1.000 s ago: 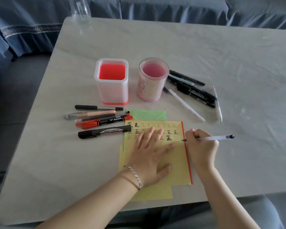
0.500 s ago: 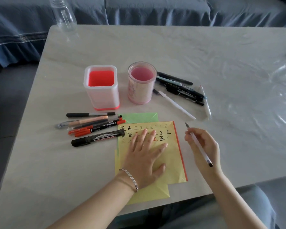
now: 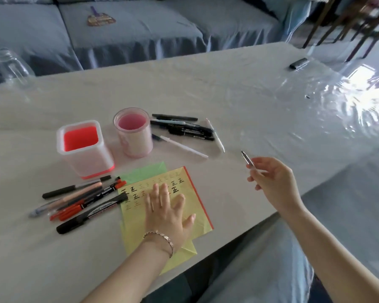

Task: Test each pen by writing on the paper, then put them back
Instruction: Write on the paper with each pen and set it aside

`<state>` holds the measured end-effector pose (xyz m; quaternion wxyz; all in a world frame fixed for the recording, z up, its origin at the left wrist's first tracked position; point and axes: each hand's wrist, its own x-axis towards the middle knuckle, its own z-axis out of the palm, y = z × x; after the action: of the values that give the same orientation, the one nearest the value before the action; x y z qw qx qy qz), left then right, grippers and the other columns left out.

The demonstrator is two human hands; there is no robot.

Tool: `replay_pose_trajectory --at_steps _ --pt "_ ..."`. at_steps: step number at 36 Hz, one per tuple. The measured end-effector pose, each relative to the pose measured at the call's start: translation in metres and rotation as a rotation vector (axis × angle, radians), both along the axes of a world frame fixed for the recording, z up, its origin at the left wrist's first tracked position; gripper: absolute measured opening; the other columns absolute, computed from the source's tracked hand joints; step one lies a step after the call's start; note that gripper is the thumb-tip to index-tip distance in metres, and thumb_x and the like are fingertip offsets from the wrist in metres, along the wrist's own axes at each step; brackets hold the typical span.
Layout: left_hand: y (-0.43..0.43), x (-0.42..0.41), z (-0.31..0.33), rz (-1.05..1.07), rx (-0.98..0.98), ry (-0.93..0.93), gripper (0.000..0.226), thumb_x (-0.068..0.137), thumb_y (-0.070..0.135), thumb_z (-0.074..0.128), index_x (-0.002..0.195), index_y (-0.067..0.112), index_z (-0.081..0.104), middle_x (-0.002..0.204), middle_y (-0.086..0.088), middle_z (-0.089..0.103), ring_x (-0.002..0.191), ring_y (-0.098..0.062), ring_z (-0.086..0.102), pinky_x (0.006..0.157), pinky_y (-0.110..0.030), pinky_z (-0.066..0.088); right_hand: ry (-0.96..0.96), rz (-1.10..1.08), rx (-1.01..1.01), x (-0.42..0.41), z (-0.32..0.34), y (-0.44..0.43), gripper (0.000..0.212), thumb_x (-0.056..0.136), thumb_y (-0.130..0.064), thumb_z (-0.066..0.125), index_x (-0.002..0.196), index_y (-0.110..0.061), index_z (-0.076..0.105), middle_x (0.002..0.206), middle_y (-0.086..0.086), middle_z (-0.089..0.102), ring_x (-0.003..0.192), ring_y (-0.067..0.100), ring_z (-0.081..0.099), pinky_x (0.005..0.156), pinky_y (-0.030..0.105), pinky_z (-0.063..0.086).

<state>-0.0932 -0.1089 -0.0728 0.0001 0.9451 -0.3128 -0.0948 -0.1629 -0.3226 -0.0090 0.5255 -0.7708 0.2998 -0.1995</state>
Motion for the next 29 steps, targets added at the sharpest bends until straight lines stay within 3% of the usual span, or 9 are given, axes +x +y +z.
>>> replay_pose_trajectory --at_steps 2,4,6,7,11,14,19,24,29 --pt "-0.007 -0.002 -0.001 0.063 0.025 0.051 0.062 0.093 0.055 0.021 0.143 0.019 0.018 0.151 -0.025 -0.004 0.139 -0.041 -0.008 0.111 -0.051 -0.004 0.041 -0.055 -0.079 -0.021 0.001 -0.018 0.03 0.086 0.001 0.058 0.082 -0.029 0.058 0.085 -0.002 0.067 0.054 0.001 0.061 0.05 0.014 0.047" --pt "-0.009 -0.005 0.0 0.072 -0.045 0.032 0.06 0.092 0.051 0.028 0.14 0.014 0.031 0.147 -0.031 0.013 0.136 -0.047 0.013 0.108 -0.058 0.014 0.095 -0.122 -0.148 -0.047 0.001 -0.033 0.028 0.085 -0.002 0.06 0.08 -0.03 0.059 0.081 -0.004 0.067 0.056 0.002 0.062 0.056 0.015 0.048" --pt "-0.009 -0.005 -0.008 0.037 -0.107 0.107 0.059 0.079 0.05 0.035 0.127 0.017 0.048 0.132 -0.035 0.04 0.118 -0.054 0.042 0.091 -0.065 0.038 0.207 -0.202 -0.23 -0.076 -0.003 -0.047 0.02 0.084 -0.007 0.062 0.081 -0.027 0.062 0.077 -0.004 0.067 0.063 0.009 0.063 0.062 0.021 0.048" --pt "-0.009 -0.005 -0.012 0.0 -0.136 0.118 0.058 0.076 0.049 0.035 0.125 0.021 0.048 0.13 -0.033 0.044 0.114 -0.054 0.046 0.087 -0.065 0.04 0.281 -0.244 -0.262 -0.092 -0.006 -0.054 0.016 0.083 -0.009 0.061 0.084 -0.025 0.064 0.076 -0.003 0.066 0.067 0.014 0.062 0.065 0.025 0.046" --pt "-0.009 -0.01 -0.023 -0.032 -0.231 0.075 0.064 0.076 0.053 0.025 0.131 0.03 0.049 0.142 -0.029 0.031 0.13 -0.049 0.028 0.103 -0.061 0.023 0.496 -0.395 -0.278 -0.154 -0.034 -0.075 0.017 0.082 -0.007 0.055 0.09 -0.017 0.066 0.086 0.006 0.068 0.078 0.028 0.06 0.07 0.032 0.045" --pt "-0.007 -0.01 -0.025 0.007 -0.258 0.058 0.077 0.07 0.06 0.011 0.137 0.035 0.038 0.15 -0.024 0.016 0.139 -0.04 0.009 0.111 -0.051 0.007 0.675 -0.458 -0.272 -0.187 -0.057 -0.08 0.022 0.084 -0.007 0.051 0.099 -0.015 0.066 0.098 0.012 0.068 0.084 0.032 0.06 0.07 0.034 0.044" --pt "-0.007 -0.01 -0.024 0.009 -0.274 0.02 0.076 0.07 0.061 0.011 0.137 0.036 0.038 0.149 -0.026 0.017 0.139 -0.041 0.012 0.111 -0.05 0.008 0.867 -0.442 -0.252 -0.21 -0.08 -0.081 0.027 0.086 -0.009 0.055 0.112 -0.014 0.062 0.117 0.012 0.063 0.103 0.032 0.058 0.083 0.037 0.046" --pt "-0.007 -0.009 -0.025 0.015 -0.289 0.043 0.066 0.075 0.055 0.022 0.13 0.032 0.05 0.141 -0.032 0.03 0.132 -0.047 0.025 0.106 -0.057 0.02 0.789 -0.381 -0.237 -0.181 -0.07 -0.076 0.029 0.083 -0.006 0.055 0.112 -0.011 0.062 0.117 0.011 0.063 0.106 0.029 0.057 0.086 0.035 0.045" --pt "-0.004 -0.007 -0.028 -0.006 -0.301 0.049 0.061 0.076 0.053 0.027 0.126 0.031 0.055 0.138 -0.032 0.036 0.129 -0.048 0.031 0.102 -0.059 0.025 0.62 -0.286 -0.221 -0.125 -0.041 -0.061 0.027 0.083 -0.013 0.051 0.105 -0.02 0.065 0.102 0.002 0.067 0.088 0.025 0.061 0.075 0.029 0.046"
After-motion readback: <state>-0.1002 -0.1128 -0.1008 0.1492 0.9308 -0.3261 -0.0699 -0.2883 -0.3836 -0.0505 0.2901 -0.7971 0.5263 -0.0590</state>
